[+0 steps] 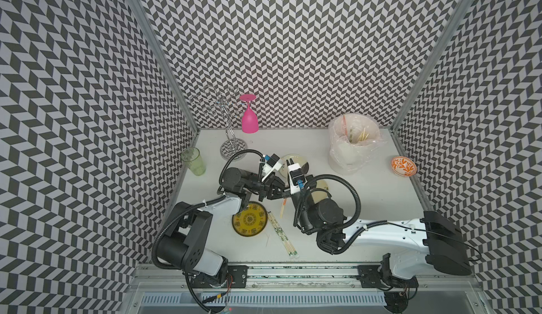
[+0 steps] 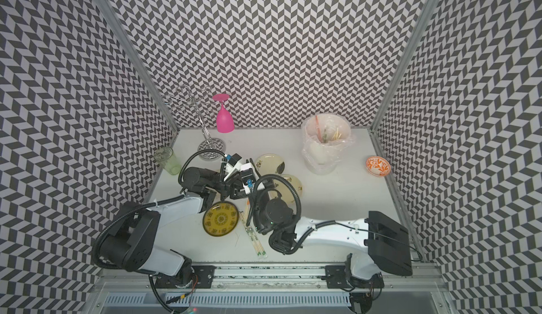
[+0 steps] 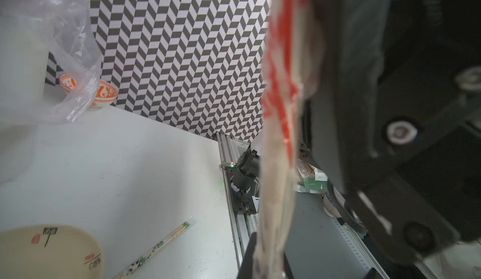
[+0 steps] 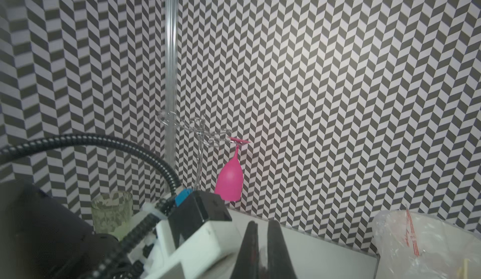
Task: Remove the packaging of disposable chopsticks
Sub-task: Remove the packet bag from the disposable chopsticks.
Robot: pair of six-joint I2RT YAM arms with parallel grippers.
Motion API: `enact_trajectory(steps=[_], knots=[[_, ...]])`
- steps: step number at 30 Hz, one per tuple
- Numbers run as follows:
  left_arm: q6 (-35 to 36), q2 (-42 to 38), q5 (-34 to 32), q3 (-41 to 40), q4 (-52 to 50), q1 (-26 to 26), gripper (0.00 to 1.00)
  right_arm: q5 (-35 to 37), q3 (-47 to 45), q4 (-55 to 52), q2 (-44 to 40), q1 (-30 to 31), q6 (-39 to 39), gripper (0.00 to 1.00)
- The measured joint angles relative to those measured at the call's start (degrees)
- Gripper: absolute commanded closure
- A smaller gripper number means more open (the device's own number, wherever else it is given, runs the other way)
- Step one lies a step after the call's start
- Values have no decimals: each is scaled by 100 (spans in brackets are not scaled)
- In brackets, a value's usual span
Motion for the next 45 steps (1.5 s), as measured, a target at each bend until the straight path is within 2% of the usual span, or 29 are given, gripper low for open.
enact_trajectory(steps=[4,7,9,14,20,21,23,24,27,31,36,39,45], knots=[[-417,81,94,0,452,177,100,81,-13,-393,-173,0,262,100],[-599,-11,-1049,221,470,354,100,-76,-83,-1360,-195,271,409,100],[-579,-149,-1513,361,474,431,100,-271,-111,-1969,13,417,450,100],[-551,-389,-2072,393,481,389,100,-599,-57,-2977,170,509,494,100],[-688,-295,-2321,393,479,389,100,-973,293,-3217,-216,413,514,100],[-721,-278,-2347,393,479,396,100,-1078,323,-3289,-367,391,557,88],[-745,-260,-2376,393,479,402,100,-1220,350,-3357,-640,372,647,51],[-748,-260,-2385,393,481,415,100,-1303,352,-3423,-809,363,708,45],[-745,-260,-2424,393,479,435,100,-1582,310,-3589,-1305,341,861,37],[-767,-271,-2505,413,479,461,100,-2409,70,-3801,-2170,11,1351,36],[-852,-317,-2651,627,479,468,100,-4094,33,-4282,-2787,-1327,2308,36],[-885,-361,-2754,752,481,457,100,-4819,35,-4520,-2691,-1478,2649,38],[-772,-470,-2863,887,472,367,100,-5523,118,-4885,-2037,-1569,3045,39]])
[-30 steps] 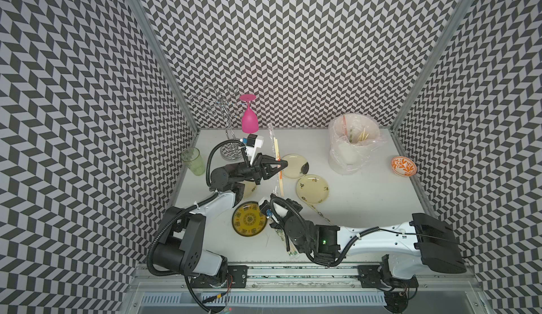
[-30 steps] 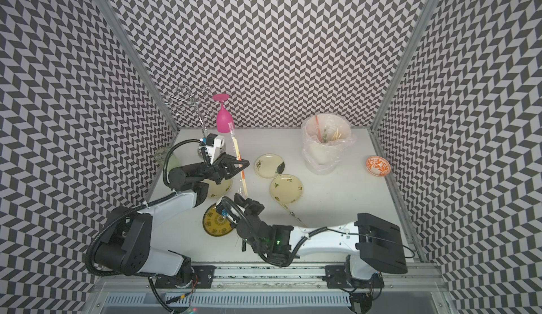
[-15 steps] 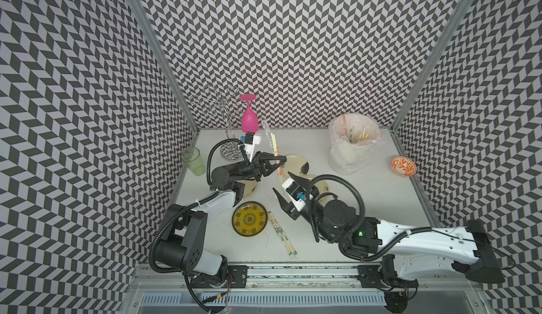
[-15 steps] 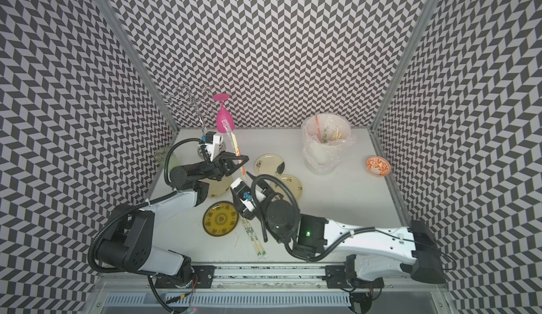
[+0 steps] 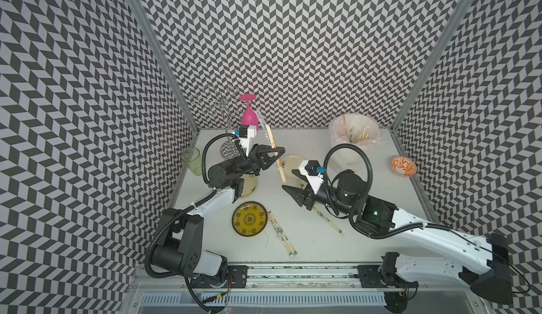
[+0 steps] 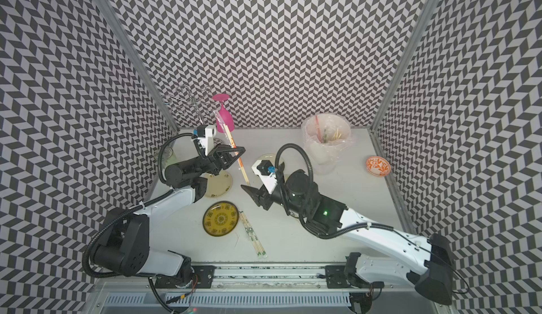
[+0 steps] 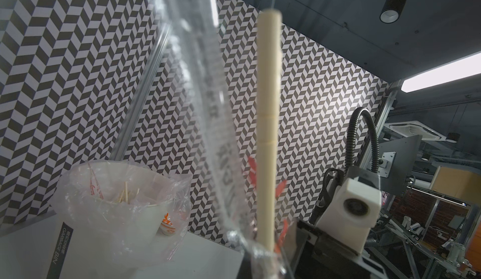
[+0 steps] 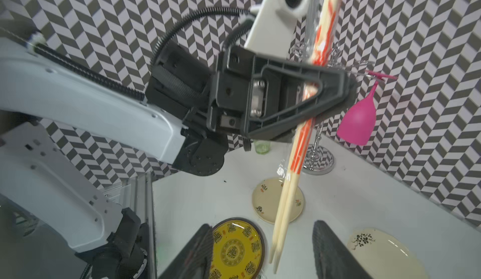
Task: Remove the packaging of disposable chopsticks
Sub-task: Remove the packet bag from the disposable chopsticks.
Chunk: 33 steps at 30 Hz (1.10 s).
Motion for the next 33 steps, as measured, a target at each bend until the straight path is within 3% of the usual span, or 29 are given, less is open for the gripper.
enact_trajectory(steps=[4,13,15,18,22,24,28,33], knots=[[149,-136,-24,26,-7,-107,100,-127,186,-133,328,-140,162,44],[313,-173,-68,74,-31,-214,100,-461,560,-151,546,-284,363,94],[354,-179,-74,76,-42,-216,100,-457,568,-162,546,-295,435,100],[435,-181,-87,103,-142,-216,99,-452,568,-166,546,-354,529,100],[551,-181,-94,282,-361,-225,64,-492,566,-170,531,-448,761,100],[581,-192,-114,398,-393,-225,55,-546,555,-177,525,-516,890,100],[614,-199,-151,581,-507,-219,55,-680,472,-188,450,-581,1049,100],[649,-199,-173,837,-649,-153,65,-841,398,-210,319,-621,1097,100]])
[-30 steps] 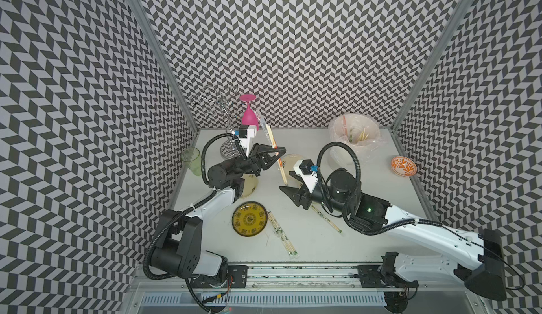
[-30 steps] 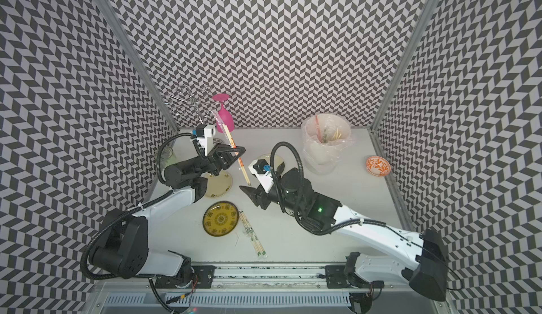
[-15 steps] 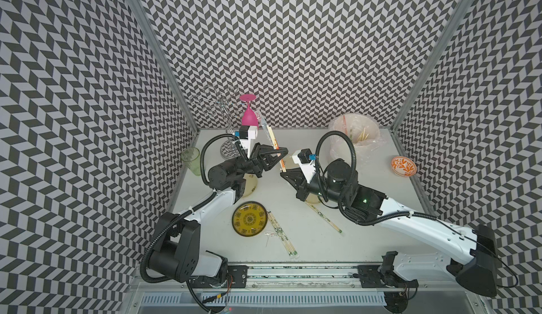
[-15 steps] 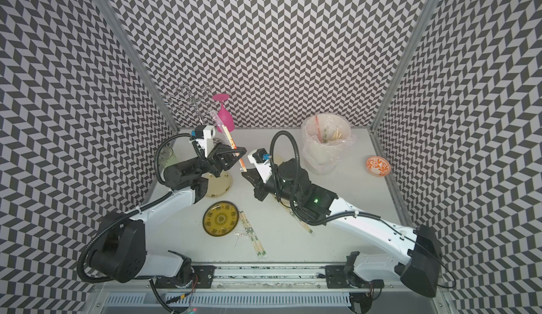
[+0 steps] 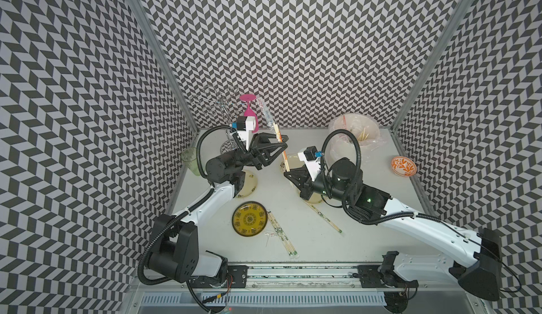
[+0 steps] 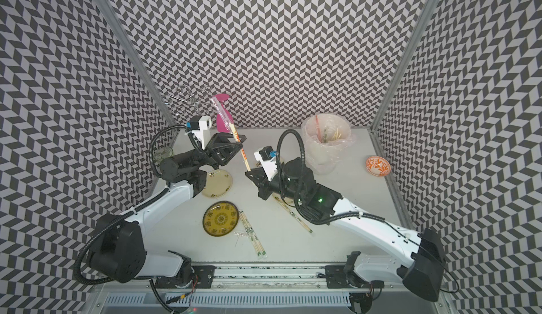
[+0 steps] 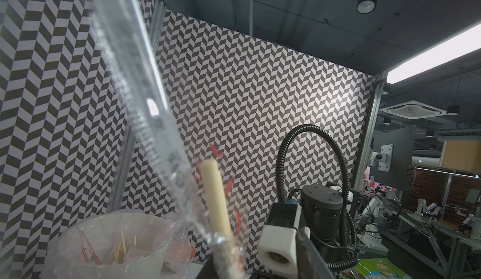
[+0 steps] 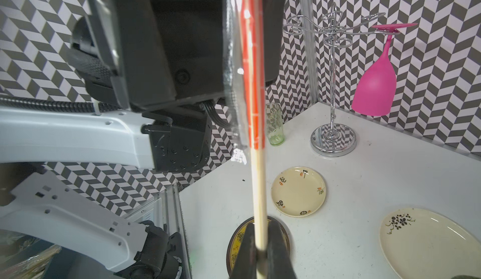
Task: Remove the packaging of disposable chopsticks
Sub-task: Remove the packet bag from the disposable chopsticks, then place the disposable chopsticks on the plate.
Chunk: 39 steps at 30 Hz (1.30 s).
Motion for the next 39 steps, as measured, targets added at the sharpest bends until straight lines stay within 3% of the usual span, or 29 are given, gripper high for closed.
enact_trajectory(steps=[7,21,25,32,39], knots=[[92,22,-68,234,-310,136,90,-114,-210,-31,-177,-42,-4,100],[109,155,-186,750,-892,271,88,68,-595,-402,-472,-120,-17,100],[-57,205,-275,946,-566,354,100,96,-702,-741,-472,-144,50,100],[-125,280,-315,942,-393,422,100,210,-699,-949,-472,-151,166,100],[660,-487,-713,605,-1639,1248,100,343,-437,-1399,-55,-568,396,100]])
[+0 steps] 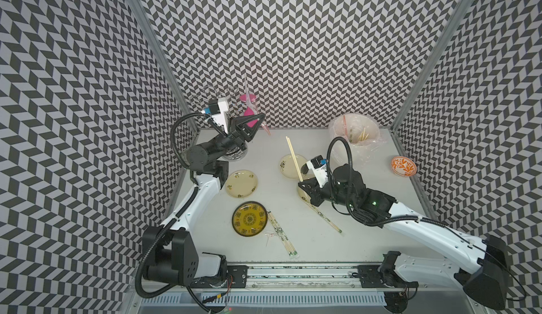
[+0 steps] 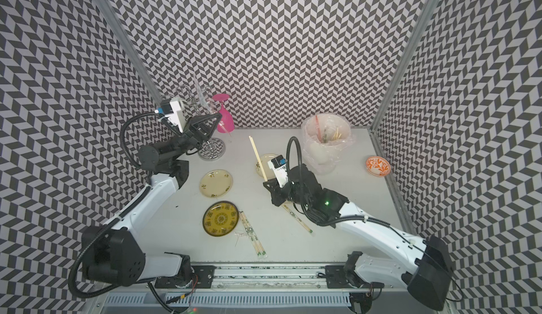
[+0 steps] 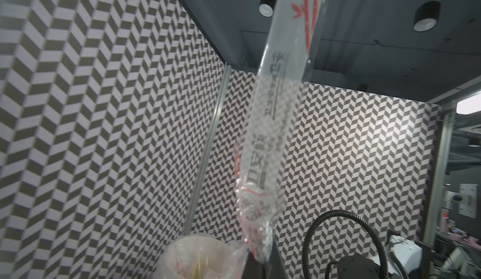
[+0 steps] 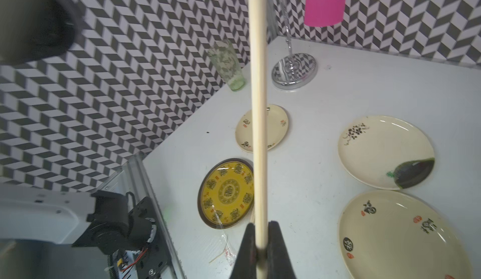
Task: Remove the packaging of disposable chopsticks
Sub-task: Place the disposable chopsticks on the plate.
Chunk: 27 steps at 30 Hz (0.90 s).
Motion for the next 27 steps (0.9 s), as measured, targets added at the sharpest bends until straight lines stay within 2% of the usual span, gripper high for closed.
enact_trajectory(steps=[5,10,15,20,27], knots=[[820,-566,-186,-214,-1178,170,100,234,1373,-457,1735,-494,140,100],[1766,-839,-437,-511,-2739,142,100,289,2728,-793,3405,-632,417,100],[2514,-1067,-723,-678,-3864,4,100,92,3486,-1139,4522,-710,859,100],[2992,-1276,-944,-691,-4356,-203,100,-103,3825,-1491,5106,-822,1161,100],[3342,-1300,-1104,-691,-4583,-439,100,-339,3930,-1808,5263,-1049,1392,100]])
